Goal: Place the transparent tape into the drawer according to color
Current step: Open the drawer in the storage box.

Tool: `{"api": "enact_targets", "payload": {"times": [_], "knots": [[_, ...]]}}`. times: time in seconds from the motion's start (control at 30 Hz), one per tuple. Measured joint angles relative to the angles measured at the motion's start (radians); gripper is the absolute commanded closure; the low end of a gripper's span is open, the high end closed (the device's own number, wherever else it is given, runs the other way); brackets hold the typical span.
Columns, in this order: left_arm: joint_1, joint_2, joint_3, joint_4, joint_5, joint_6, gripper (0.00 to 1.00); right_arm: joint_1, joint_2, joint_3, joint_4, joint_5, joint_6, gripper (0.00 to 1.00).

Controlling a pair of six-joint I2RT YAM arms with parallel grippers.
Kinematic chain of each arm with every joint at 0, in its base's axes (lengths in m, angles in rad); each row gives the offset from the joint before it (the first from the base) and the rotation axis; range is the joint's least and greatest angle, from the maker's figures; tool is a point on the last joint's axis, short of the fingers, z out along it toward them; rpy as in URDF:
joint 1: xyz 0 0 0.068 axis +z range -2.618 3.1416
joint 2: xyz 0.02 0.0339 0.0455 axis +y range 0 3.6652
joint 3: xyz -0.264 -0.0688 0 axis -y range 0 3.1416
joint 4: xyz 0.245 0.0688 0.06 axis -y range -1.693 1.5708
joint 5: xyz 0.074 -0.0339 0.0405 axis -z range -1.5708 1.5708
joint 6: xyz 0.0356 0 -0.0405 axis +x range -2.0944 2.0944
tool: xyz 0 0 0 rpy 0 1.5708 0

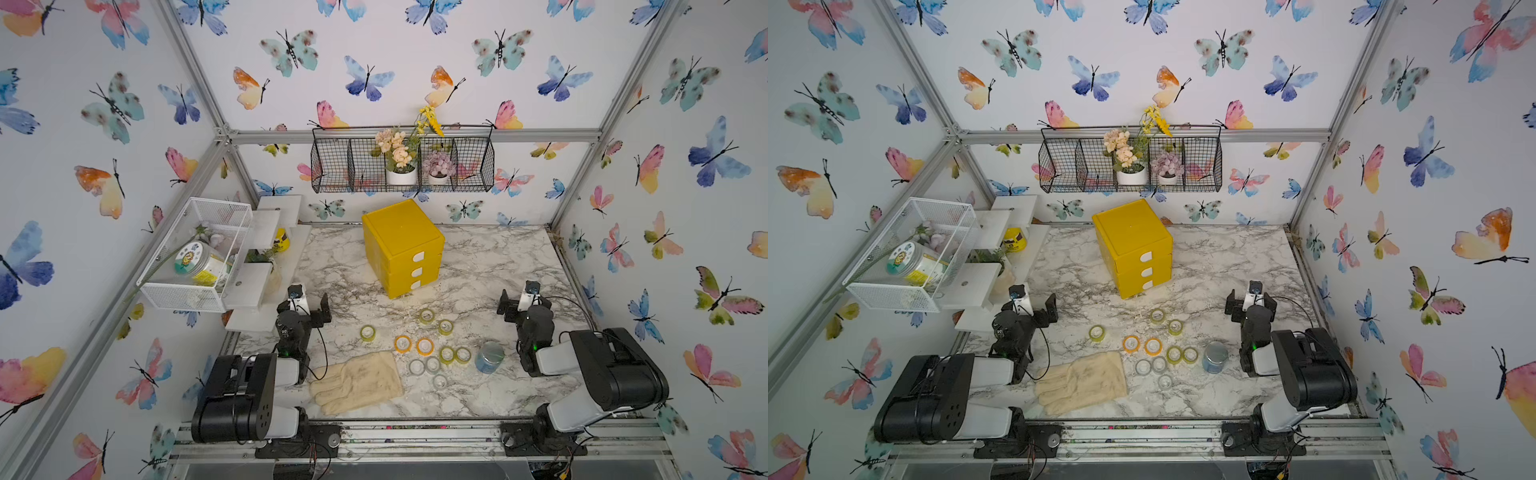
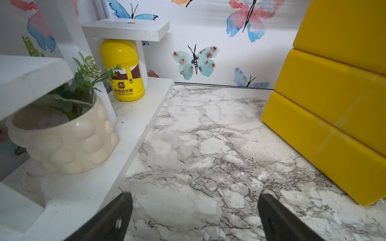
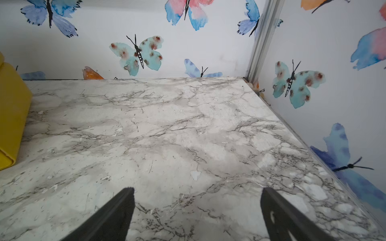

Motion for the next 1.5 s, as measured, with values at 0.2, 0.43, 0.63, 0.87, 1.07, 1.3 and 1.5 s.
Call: {"api": "enact_targets", "payload": {"times": [0.2, 0.43, 0.63, 0.87, 1.07, 1.3, 1.5], "knots": [[0.000, 0.000, 0.000, 0.000, 0.000, 0.002, 0.01, 0.000, 0.000, 0.000, 0.000, 0.000, 0.000, 0.01], [0.000, 0.000, 0.000, 0.000, 0.000, 0.002, 0.01, 0.000, 0.000, 0.000, 0.000, 0.000, 0.000, 0.01], [0.000, 0.000, 0.000, 0.000, 0.000, 0.002, 0.01, 0.000, 0.000, 0.000, 0.000, 0.000, 0.000, 0.01], [0.000, 0.000, 0.000, 0.000, 0.000, 0.002, 0.01, 0.000, 0.000, 0.000, 0.000, 0.000, 0.000, 0.01], [0.000, 0.000, 0.000, 0.000, 0.000, 0.002, 0.01, 0.000, 0.000, 0.000, 0.000, 0.000, 0.000, 0.01], [0.000, -0.032, 0.120, -0.211, -0.002, -0.008, 0.01, 0.000, -0.094, 0.041, -0.146, 0.044, 0.021, 0.01], [0.000, -0.096, 0.257, -0.380, -0.017, -0.042, 0.01, 0.000, -0.159, 0.213, -0.394, 0.121, 0.098, 0.01]]}}
